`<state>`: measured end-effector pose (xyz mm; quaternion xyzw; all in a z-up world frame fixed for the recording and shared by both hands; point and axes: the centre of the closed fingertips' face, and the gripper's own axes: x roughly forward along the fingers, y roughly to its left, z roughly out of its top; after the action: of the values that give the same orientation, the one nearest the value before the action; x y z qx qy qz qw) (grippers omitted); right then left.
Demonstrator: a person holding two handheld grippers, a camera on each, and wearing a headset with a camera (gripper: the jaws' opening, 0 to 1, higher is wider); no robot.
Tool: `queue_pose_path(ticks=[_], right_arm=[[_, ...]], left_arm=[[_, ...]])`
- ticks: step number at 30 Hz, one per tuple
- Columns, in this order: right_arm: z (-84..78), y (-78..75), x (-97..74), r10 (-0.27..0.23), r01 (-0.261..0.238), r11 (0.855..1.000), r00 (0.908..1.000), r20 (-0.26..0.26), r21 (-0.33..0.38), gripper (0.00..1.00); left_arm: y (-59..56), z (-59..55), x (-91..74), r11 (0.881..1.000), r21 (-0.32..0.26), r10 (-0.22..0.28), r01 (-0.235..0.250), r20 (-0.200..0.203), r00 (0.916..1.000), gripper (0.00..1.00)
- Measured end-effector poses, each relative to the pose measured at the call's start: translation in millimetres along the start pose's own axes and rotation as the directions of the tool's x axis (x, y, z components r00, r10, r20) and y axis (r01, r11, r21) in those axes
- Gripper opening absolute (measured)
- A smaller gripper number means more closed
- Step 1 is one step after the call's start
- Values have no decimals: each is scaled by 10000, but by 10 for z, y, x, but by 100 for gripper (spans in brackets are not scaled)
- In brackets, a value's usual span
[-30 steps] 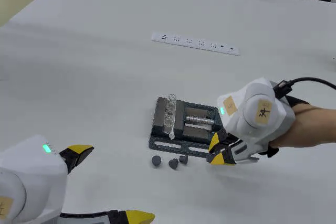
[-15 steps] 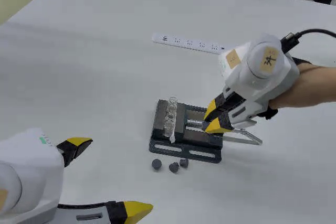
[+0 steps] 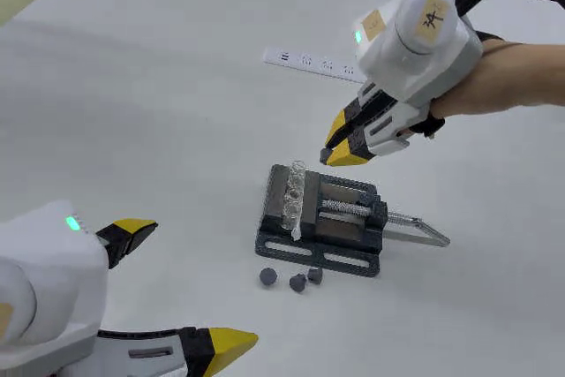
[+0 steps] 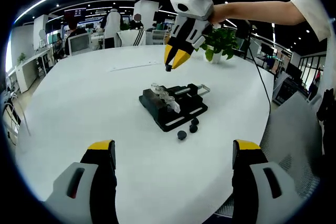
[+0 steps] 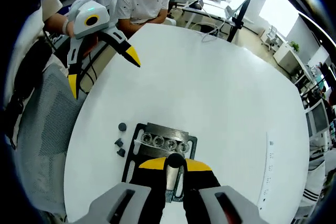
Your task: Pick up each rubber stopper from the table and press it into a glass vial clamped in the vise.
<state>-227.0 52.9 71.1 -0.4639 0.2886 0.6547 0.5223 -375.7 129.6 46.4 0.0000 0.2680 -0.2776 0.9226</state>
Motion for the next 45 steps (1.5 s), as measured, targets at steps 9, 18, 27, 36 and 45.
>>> queue_pose_path(ticks=[9, 18, 27, 36, 45], right_arm=[[91, -92, 123, 450, -453, 9988, 9989, -154, -193, 6], [68, -75, 289, 927, -967, 9936, 9934, -672, -592, 6], [33, -64, 361, 997, -1059, 9920, 9911, -883, -680, 6], [22, -51, 398, 1017, -1085, 9917, 9903, -951, -690, 6], [-1, -55, 430, 1083, -1162, 9905, 9888, -1025, -740, 6]], left_arm=[[26, -2, 37, 10000, -16, -48, 48, -70, 10000, 91], [39, -32, 61, 9999, -123, -40, 39, -119, 9999, 91], [38, -91, 58, 9996, -262, -55, 50, -196, 9998, 91], [45, -114, 57, 9994, -330, -72, 64, -246, 9997, 90], [32, -132, 70, 9993, -374, -103, 91, -301, 9995, 90]])
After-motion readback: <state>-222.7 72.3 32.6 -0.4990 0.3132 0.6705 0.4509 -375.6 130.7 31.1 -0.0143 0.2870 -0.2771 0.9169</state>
